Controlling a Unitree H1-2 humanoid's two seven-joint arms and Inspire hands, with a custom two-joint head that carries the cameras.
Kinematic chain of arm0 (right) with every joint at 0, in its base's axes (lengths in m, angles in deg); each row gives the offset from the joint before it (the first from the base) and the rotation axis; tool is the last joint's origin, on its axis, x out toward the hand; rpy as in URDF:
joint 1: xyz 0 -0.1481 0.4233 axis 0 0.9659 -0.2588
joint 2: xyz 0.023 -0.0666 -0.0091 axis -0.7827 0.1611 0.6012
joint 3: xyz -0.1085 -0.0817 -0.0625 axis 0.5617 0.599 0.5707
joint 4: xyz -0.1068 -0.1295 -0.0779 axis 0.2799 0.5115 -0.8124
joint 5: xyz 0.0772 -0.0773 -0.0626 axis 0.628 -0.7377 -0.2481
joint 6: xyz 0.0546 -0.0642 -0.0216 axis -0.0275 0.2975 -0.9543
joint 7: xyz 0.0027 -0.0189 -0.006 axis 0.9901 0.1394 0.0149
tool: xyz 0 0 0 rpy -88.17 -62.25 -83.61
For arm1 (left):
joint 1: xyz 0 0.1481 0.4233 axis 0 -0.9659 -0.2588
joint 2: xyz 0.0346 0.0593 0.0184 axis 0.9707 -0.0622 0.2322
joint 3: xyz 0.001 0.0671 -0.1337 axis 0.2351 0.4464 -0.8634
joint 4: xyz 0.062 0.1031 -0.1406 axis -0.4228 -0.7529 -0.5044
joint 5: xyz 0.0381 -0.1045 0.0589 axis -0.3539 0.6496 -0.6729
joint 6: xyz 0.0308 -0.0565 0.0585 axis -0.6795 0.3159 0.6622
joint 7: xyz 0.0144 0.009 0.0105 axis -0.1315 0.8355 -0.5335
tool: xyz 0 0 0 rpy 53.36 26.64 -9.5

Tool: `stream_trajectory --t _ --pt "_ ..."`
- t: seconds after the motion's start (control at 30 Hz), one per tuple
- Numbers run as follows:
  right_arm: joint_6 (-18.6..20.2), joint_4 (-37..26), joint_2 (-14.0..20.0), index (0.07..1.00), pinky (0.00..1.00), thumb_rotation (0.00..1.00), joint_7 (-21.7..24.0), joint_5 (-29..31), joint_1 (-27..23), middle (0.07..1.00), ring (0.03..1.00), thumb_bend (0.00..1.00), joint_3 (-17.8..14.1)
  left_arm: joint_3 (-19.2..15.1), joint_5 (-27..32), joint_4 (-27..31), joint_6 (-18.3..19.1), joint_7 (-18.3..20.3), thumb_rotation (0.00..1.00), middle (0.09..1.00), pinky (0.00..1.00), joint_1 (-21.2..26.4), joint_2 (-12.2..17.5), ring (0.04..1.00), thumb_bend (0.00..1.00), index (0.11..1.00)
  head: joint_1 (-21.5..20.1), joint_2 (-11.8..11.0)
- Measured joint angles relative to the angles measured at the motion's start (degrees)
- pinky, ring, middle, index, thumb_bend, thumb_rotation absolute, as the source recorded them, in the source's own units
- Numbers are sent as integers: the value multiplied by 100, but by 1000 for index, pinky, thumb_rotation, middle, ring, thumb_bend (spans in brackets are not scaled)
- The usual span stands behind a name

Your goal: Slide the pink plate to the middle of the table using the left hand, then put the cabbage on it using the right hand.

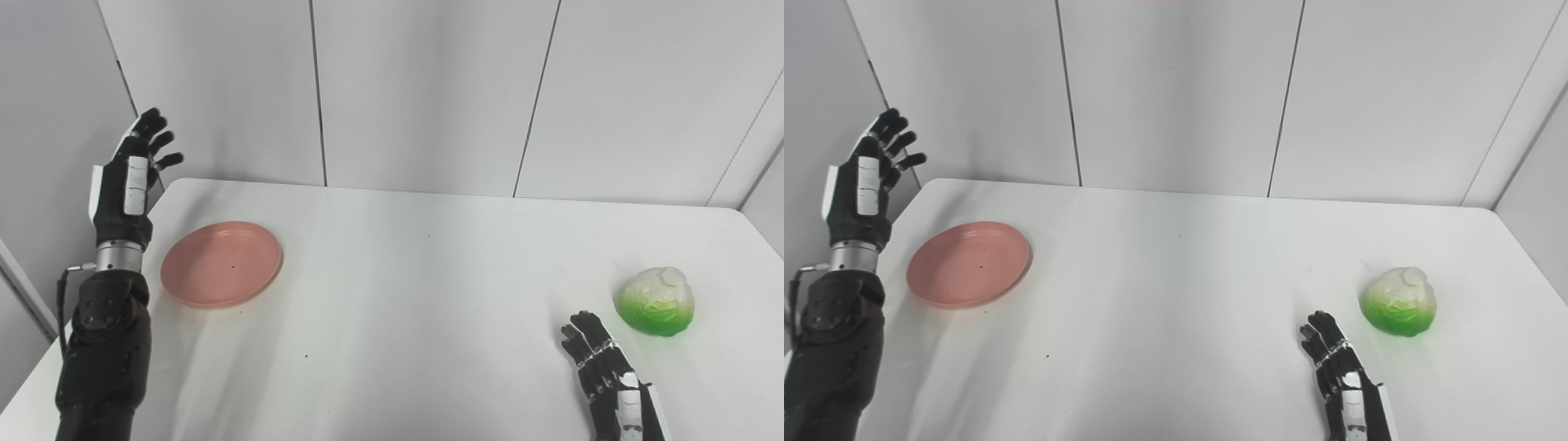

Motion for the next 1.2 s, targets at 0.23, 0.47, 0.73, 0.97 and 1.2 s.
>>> stream_trajectory --t 0.23,0.47,0.73,0.97,1.2 --pt "-10 -4 6 848 915 909 3 -1 13 879 871 891 -10 -92 94 -1388 -305 65 904 880 751 391 308 868 1000 870 0 26" --pt "-10 -18 5 841 903 900 11 -5 19 873 866 910 -6 -260 492 -2513 -409 240 866 845 736 725 325 830 989 826 -62 79" --pt "-10 -41 6 836 889 899 10 -32 36 868 860 910 -2 -160 505 -3622 -809 357 834 823 749 871 331 818 1000 832 -88 132" --pt "-8 -82 7 841 888 906 10 -45 68 869 862 908 -3 -88 541 -3855 -822 622 832 832 734 892 294 828 1000 854 -123 167" --pt "-6 -113 9 842 886 909 9 -46 93 867 862 910 -4 37 517 -4101 -832 660 853 846 722 918 267 849 985 859 -149 211"
